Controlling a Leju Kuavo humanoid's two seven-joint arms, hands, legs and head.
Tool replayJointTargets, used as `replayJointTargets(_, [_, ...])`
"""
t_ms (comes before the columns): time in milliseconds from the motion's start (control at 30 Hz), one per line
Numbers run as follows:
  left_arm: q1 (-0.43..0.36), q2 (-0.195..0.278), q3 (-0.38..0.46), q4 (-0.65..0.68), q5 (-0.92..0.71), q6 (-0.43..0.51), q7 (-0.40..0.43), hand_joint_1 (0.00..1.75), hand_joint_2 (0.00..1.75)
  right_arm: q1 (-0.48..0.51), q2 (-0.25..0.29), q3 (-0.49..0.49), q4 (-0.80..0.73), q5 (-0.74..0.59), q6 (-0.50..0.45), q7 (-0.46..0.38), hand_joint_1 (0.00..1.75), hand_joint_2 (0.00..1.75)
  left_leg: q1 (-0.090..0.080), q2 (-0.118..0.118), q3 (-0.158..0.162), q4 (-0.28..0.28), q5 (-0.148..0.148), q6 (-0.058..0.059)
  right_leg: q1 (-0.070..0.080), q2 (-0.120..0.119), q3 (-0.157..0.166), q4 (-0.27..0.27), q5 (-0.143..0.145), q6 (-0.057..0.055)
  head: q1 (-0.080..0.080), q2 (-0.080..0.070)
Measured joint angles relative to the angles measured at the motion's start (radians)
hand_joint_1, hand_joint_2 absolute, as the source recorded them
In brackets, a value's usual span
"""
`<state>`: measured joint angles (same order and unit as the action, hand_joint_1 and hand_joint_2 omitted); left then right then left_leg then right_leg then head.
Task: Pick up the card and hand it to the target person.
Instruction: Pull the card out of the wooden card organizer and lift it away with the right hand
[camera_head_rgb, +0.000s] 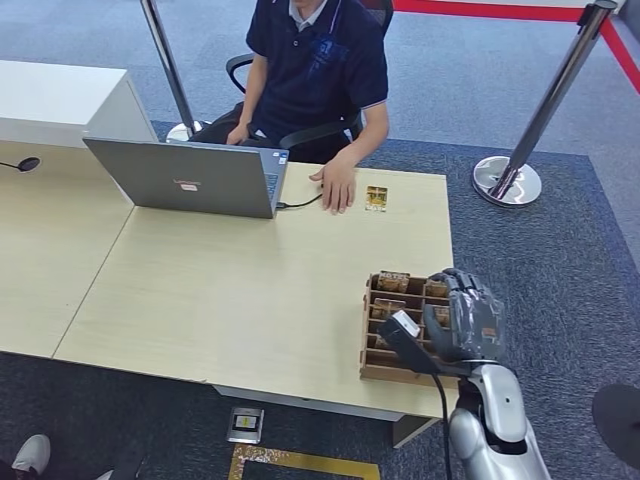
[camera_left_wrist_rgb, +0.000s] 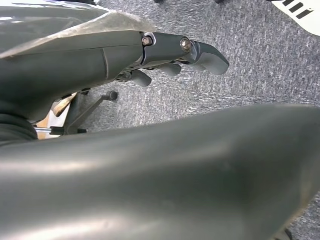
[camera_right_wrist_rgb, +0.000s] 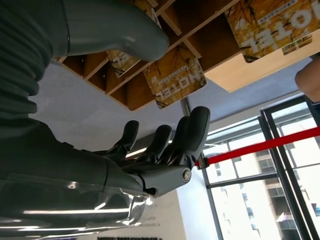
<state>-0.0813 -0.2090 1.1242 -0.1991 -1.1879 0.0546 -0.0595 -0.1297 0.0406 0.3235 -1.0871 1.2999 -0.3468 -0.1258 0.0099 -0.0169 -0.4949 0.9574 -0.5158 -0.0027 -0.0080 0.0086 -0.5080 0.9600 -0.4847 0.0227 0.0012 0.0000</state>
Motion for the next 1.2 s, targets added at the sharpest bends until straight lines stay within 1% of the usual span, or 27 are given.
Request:
replayJointTargets(167, [0.0, 0.0, 0.0, 0.0, 0.001, 0.0, 0.0, 0.0, 0.0, 0.018, -0.01, -0.015, -0.021, 0.0, 0.001, 0.0, 0.63, 1.75, 0.0, 0.0, 0.0, 0.0, 0.0, 0.0, 0.0, 0.0, 0.0, 0.0, 0.0, 0.0, 0.0, 0.0])
replayJointTargets(400, [0.001, 0.0, 0.001, 0.0, 0.005, 0.0, 0.0, 0.0, 0.0, 0.043, -0.024, -0.035, -0.047, 0.0, 0.008, -0.001, 0.62, 1.75, 0.0, 0.0, 0.0, 0.0, 0.0, 0.0, 0.0, 0.0, 0.0, 0.0, 0.0, 0.0, 0.0, 0.0])
replayJointTargets(500, [0.001, 0.0, 0.002, 0.001, 0.006, 0.0, 0.0, 0.0, 0.0, 0.044, -0.026, -0.036, -0.048, -0.003, 0.015, -0.004, 0.64, 1.75, 0.0, 0.0, 0.0, 0.0, 0.0, 0.0, 0.0, 0.0, 0.0, 0.0, 0.0, 0.0, 0.0, 0.0])
replayJointTargets(633, [0.001, 0.0, 0.003, 0.001, 0.006, 0.0, -0.002, 0.0, 0.0, 0.042, -0.025, -0.04, -0.043, -0.008, 0.019, -0.011, 0.73, 1.75, 0.0, 0.0, 0.0, 0.0, 0.0, 0.0, 0.0, 0.0, 0.0, 0.0, 0.0, 0.0, 0.0, 0.0])
replayJointTargets(733, [0.001, 0.0, 0.003, 0.001, 0.006, 0.001, -0.002, 0.0, 0.0, 0.042, -0.024, -0.042, -0.032, -0.013, 0.019, -0.017, 0.71, 1.75, 0.0, 0.0, 0.0, 0.0, 0.0, 0.0, 0.0, 0.0, 0.0, 0.0, 0.0, 0.0, 0.0, 0.0])
replayJointTargets(1200, [0.001, 0.0, 0.003, 0.004, 0.005, 0.003, -0.001, 0.0, 0.0, 0.04, -0.01, -0.044, 0.009, -0.025, 0.022, -0.02, 0.79, 1.75, 0.0, 0.0, 0.0, 0.0, 0.0, 0.0, 0.0, 0.0, 0.0, 0.0, 0.0, 0.0, 0.0, 0.0])
